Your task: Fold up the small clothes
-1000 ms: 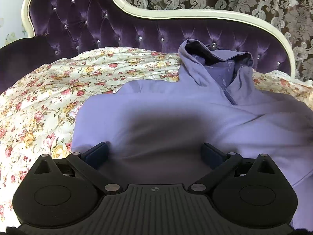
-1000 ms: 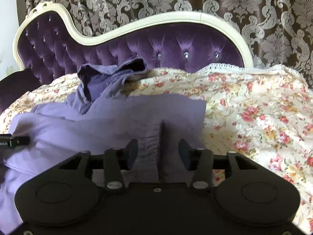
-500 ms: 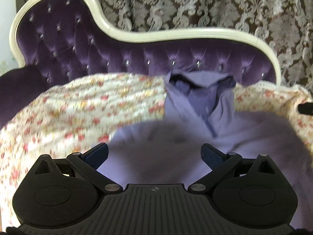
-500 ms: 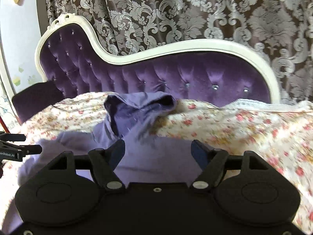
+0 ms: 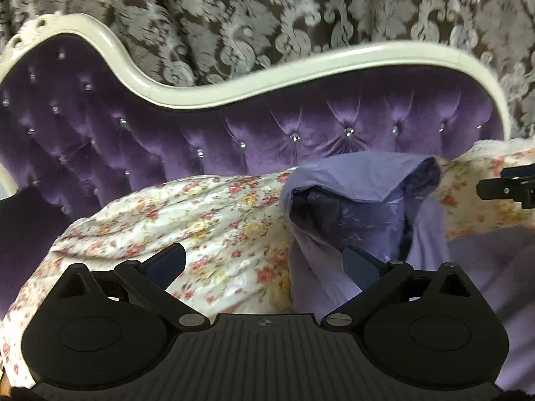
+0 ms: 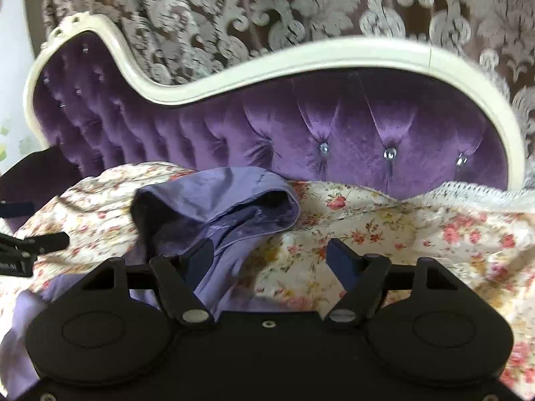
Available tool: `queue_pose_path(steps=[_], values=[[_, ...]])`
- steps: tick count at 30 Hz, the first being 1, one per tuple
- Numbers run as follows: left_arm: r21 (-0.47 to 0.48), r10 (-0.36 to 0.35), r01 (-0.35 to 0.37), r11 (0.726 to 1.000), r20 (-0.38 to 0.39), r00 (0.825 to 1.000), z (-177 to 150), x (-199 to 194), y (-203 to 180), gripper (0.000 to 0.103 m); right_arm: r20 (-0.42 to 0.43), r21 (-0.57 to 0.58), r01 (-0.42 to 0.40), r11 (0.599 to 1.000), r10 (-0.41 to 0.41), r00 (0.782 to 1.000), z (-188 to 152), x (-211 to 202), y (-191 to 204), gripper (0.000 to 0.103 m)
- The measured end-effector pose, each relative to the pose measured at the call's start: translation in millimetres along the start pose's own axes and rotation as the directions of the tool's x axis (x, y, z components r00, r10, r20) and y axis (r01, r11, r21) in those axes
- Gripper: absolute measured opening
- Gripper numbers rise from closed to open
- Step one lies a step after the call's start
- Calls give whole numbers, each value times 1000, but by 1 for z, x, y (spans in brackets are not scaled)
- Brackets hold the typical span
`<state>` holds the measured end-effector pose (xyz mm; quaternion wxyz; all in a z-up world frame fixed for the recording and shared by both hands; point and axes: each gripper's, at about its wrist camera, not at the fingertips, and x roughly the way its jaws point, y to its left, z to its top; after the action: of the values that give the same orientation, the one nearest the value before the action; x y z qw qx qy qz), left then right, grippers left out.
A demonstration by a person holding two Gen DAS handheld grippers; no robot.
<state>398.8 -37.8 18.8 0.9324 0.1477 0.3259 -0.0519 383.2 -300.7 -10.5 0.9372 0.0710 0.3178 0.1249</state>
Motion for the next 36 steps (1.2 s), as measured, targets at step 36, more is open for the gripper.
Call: queue_pose_path(steps=[36], values=[[-274,117,-139,952,-95,989,-18,129,72,103,105,-167,291,942,-276,955,13,98,-2,72]])
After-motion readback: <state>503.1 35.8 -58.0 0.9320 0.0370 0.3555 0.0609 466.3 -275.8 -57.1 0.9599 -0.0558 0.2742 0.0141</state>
